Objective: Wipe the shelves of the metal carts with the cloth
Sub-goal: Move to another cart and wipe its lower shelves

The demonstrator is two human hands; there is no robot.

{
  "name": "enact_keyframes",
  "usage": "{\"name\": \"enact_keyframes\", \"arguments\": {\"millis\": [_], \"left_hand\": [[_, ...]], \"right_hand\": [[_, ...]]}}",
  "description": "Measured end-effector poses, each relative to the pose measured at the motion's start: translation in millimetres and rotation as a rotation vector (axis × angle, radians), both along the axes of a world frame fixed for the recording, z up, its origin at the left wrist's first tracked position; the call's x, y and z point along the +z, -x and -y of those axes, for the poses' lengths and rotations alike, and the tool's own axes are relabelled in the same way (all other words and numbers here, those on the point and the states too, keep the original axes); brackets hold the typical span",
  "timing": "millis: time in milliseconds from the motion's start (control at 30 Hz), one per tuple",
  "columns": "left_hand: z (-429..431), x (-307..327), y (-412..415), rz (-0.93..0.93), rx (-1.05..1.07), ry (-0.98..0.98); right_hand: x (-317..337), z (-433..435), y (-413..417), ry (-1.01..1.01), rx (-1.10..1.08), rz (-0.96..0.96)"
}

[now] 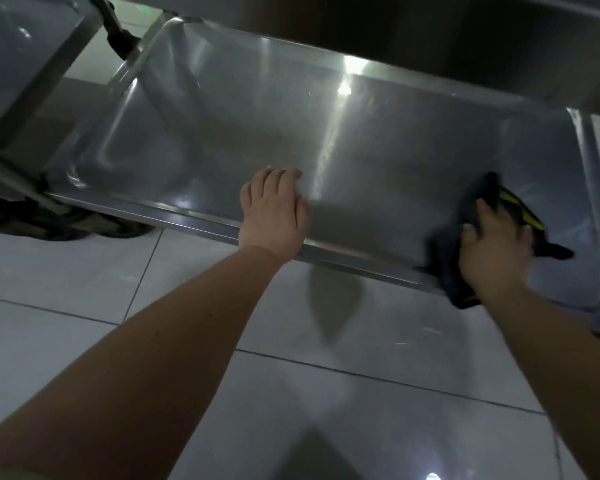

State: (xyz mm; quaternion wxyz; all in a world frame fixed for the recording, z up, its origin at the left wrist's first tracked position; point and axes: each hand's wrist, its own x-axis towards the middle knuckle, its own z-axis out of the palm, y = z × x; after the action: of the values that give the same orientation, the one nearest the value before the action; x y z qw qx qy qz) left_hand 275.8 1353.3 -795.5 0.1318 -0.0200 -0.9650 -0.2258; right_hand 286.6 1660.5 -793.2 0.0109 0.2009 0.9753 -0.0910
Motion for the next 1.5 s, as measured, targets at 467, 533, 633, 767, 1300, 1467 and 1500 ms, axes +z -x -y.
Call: {"name": "enact_keyframes", "arguments": {"millis": [467, 533, 633, 767, 1300, 1467, 1500], "left_hand": [[115, 20, 8, -0.097, -0.085, 0.161], [156, 20, 9, -0.127, -0.058, 0.243], [195, 11, 14, -0.054, 0.027, 0.239], [199, -2, 21, -0.027, 0.058, 0.167], [207, -6, 23, -0.022, 0.074, 0.058], [207, -6, 22, -0.026, 0.076, 0.048], [206, -6, 21, -0.017, 0.066, 0.038]], "right_hand": [[8, 118, 10, -0.051, 0.48, -0.013], [7, 78, 27, -0.078, 0.293, 0.049], [3, 49, 44, -0.069, 0.189, 0.084], [-1, 71, 51, -0.132, 0.122, 0.048], [11, 356, 43, 0.099, 0.943, -0.017], [-1, 246, 57, 0.026, 0.718, -0.126], [-3, 216, 58, -0.013, 0.65, -0.125]]}}
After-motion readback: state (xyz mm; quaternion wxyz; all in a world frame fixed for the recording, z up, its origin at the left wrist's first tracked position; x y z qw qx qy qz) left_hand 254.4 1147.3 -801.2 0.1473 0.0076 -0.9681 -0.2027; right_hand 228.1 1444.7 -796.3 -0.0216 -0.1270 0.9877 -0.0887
